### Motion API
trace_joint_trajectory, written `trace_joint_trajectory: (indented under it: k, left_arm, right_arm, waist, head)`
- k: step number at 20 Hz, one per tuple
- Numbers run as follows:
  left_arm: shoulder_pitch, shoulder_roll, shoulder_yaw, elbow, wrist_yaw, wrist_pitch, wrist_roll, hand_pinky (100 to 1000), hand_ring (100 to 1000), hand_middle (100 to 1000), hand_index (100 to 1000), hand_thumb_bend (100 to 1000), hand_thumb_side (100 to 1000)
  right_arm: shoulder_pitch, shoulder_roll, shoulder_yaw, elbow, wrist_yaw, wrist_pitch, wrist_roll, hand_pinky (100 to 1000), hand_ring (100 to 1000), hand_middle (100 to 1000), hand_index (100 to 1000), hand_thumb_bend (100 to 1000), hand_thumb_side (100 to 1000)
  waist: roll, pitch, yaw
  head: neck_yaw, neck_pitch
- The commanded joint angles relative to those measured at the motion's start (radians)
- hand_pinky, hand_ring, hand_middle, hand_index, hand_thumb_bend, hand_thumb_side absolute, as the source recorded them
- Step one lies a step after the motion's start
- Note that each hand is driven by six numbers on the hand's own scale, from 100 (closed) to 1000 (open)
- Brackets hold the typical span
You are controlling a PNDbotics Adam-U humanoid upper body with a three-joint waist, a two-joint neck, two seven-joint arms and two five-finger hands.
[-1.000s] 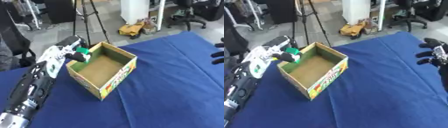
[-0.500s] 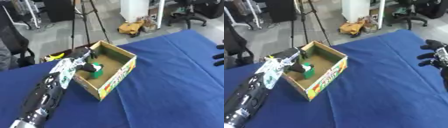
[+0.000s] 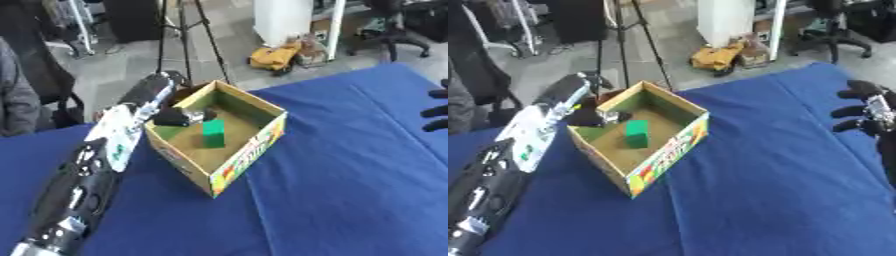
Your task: Pick up objects on the table and place them in the box.
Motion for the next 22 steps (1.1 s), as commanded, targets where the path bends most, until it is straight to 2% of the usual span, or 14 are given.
trace_joint_trajectory:
  k: [1,3,5,7,10,14,16,18,20,22]
  left_arm:
    - [0.033,0.075,0.052,-0.102,0.055,-0.047,0.055,593,656,701,775,625,887]
    - [0.086,0.083,0.076,-0.156,0.088,-0.075,0.089,574,640,692,774,617,893]
    - [0.138,0.07,0.099,-0.209,0.121,-0.07,0.121,563,632,689,776,608,900]
    - [0.191,0.046,0.108,-0.262,0.153,-0.044,0.154,555,626,686,780,600,905]
    - [0.27,0.016,0.115,-0.34,0.202,0.003,0.2,553,625,687,784,591,913]
    - [0.389,-0.005,0.106,-0.455,0.283,0.067,0.212,552,626,692,788,583,922]
    - [0.477,0.022,0.092,-0.564,0.508,0.11,0.193,552,627,695,789,575,927]
    - [0.512,0.054,0.094,-0.631,0.738,0.15,0.159,551,628,696,792,568,934]
    - [0.523,0.066,0.099,-0.661,0.85,0.175,0.13,551,630,700,795,564,940]
    - [0.53,0.067,0.101,-0.673,0.89,0.188,0.108,552,633,702,798,568,942]
  right_arm:
    - [0.002,-0.008,-0.018,-0.016,-0.007,-0.003,-0.012,540,629,724,852,100,875]
    - [0.012,-0.004,-0.026,-0.023,-0.006,-0.006,-0.021,541,629,723,851,100,873]
    - [0.025,-0.002,-0.038,-0.032,-0.006,-0.009,-0.033,541,630,723,850,100,874]
    - [0.038,-0.003,-0.046,-0.04,-0.006,-0.009,-0.044,541,630,723,850,100,876]
    - [0.049,-0.001,-0.045,-0.048,-0.001,-0.009,-0.046,540,628,721,845,100,891]
    - [0.057,0.008,-0.039,-0.051,0.011,-0.001,-0.053,537,625,717,835,100,917]
    - [0.062,0.014,-0.033,-0.052,0.013,0.002,-0.054,536,624,716,831,100,951]
    - [0.063,0.016,-0.031,-0.056,0.014,0.002,-0.059,534,622,713,824,100,979]
    - [0.062,0.017,-0.03,-0.057,0.012,0.004,-0.069,533,620,711,820,100,985]
    - [0.059,0.017,-0.026,-0.058,0.011,0.006,-0.071,532,620,710,816,100,984]
  waist:
    - [-0.019,-0.025,0.028]
    - [-0.027,-0.029,0.061]
    - [-0.038,-0.029,0.108]
    - [-0.05,-0.031,0.154]
    - [-0.068,-0.039,0.196]
    - [-0.084,-0.052,0.219]
    - [-0.09,-0.061,0.218]
    - [-0.094,-0.062,0.219]
    - [-0.098,-0.058,0.219]
    - [-0.101,-0.056,0.218]
  head:
    - [-0.014,0.034]
    - [-0.013,0.048]
    - [-0.014,0.058]
    - [-0.017,0.069]
    - [-0.011,0.086]
    - [0.0,0.106]
    - [0.006,0.117]
    - [0.01,0.119]
    - [0.011,0.12]
    - [0.011,0.118]
